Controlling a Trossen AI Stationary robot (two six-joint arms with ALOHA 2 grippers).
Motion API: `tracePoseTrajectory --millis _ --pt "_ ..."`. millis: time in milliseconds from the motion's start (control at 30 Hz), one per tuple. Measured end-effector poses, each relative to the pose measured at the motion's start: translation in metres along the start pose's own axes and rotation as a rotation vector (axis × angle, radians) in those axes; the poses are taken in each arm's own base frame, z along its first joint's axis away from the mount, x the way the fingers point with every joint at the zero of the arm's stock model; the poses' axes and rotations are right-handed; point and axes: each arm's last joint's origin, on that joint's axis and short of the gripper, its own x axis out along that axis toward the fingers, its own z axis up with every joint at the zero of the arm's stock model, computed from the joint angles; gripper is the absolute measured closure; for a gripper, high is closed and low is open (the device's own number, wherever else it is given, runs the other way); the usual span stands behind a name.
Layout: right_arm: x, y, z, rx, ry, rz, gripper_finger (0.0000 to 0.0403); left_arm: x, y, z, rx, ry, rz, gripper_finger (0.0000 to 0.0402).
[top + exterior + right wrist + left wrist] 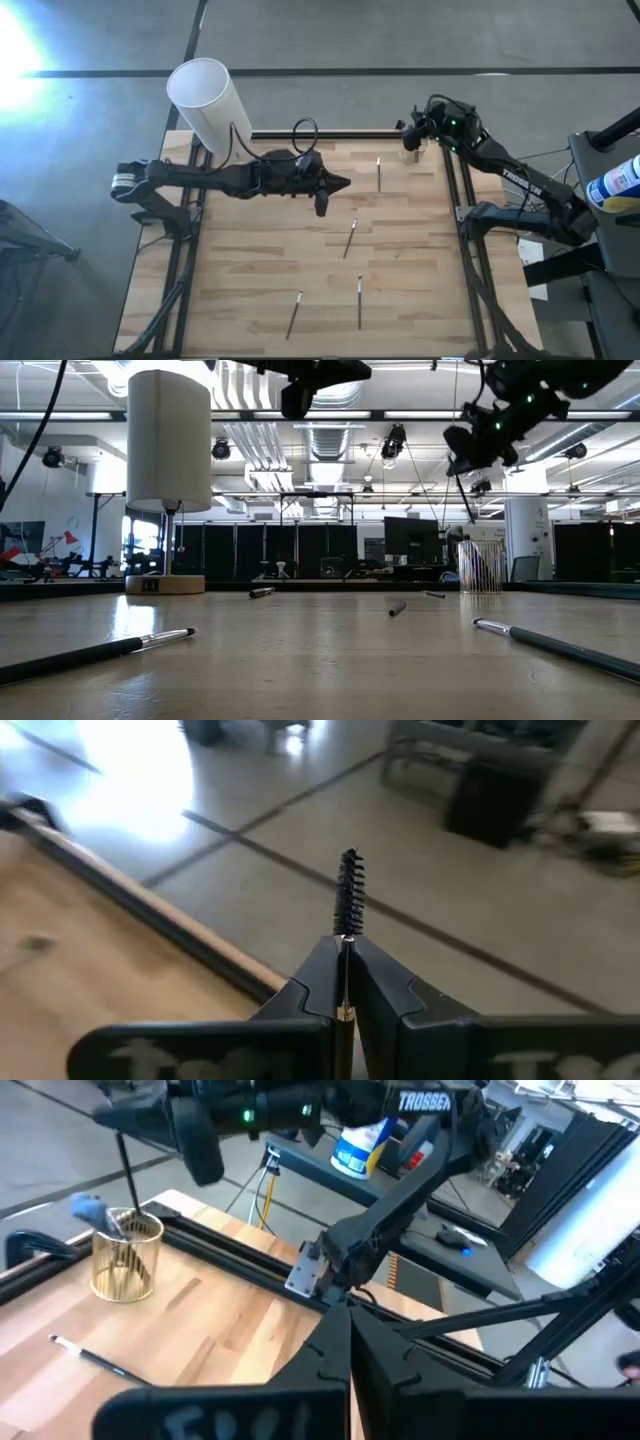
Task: Put items in baskets/containers
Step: Put the lash brush into the yellow container, then put the eyeshadow brush into the yellow container
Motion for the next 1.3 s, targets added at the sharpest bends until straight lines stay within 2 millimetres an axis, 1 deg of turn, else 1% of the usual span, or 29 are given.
tracePoseTrajectory --millis 133,200,267,333,467,600,800,900,1033,1167,1300 --pt "0.011 -0.014 -0.020 -0.018 0.001 -0.068 0.0390 -0.011 0.005 -0.002 -0.012 -0.051 0.025 0.0401" --pt "0.016 -0.018 -0.032 -0.016 0.033 -0.089 0.0390 -0.019 0.009 -0.003 -0.020 -0.067 0.033 0.0401" --pt "0.022 -0.021 -0.044 -0.013 0.058 -0.104 0.0390 -0.025 0.015 -0.004 -0.024 -0.072 0.050 0.0401" --pt "0.026 -0.022 -0.053 -0.009 0.046 -0.113 0.0390 -0.033 0.021 -0.006 -0.033 -0.081 0.068 0.0401" --pt "0.032 -0.021 -0.065 0.028 0.031 -0.133 0.0390 -0.049 0.033 -0.006 -0.054 -0.103 0.101 0.0401" --pt "0.034 -0.021 -0.068 0.102 0.033 -0.137 0.0376 -0.062 0.045 -0.007 -0.059 -0.122 0.139 0.0401" --pt "0.033 -0.022 -0.068 0.142 0.086 -0.161 0.0325 -0.077 0.062 -0.009 -0.064 -0.144 0.192 0.0401" --pt "0.031 -0.022 -0.065 0.155 0.140 -0.163 0.0302 -0.079 0.069 -0.011 -0.067 -0.143 0.209 0.0401" --pt "0.024 -0.022 -0.058 0.151 0.203 -0.161 0.0281 -0.078 0.071 -0.013 -0.068 -0.133 0.219 0.0401" --pt "0.011 -0.022 -0.047 0.163 0.236 -0.156 0.0276 -0.076 0.073 -0.019 -0.090 -0.076 0.241 0.0401" --pt "-0.007 -0.018 -0.039 0.144 0.241 -0.124 0.0302 -0.076 0.073 -0.023 -0.115 -0.048 0.264 0.0401"
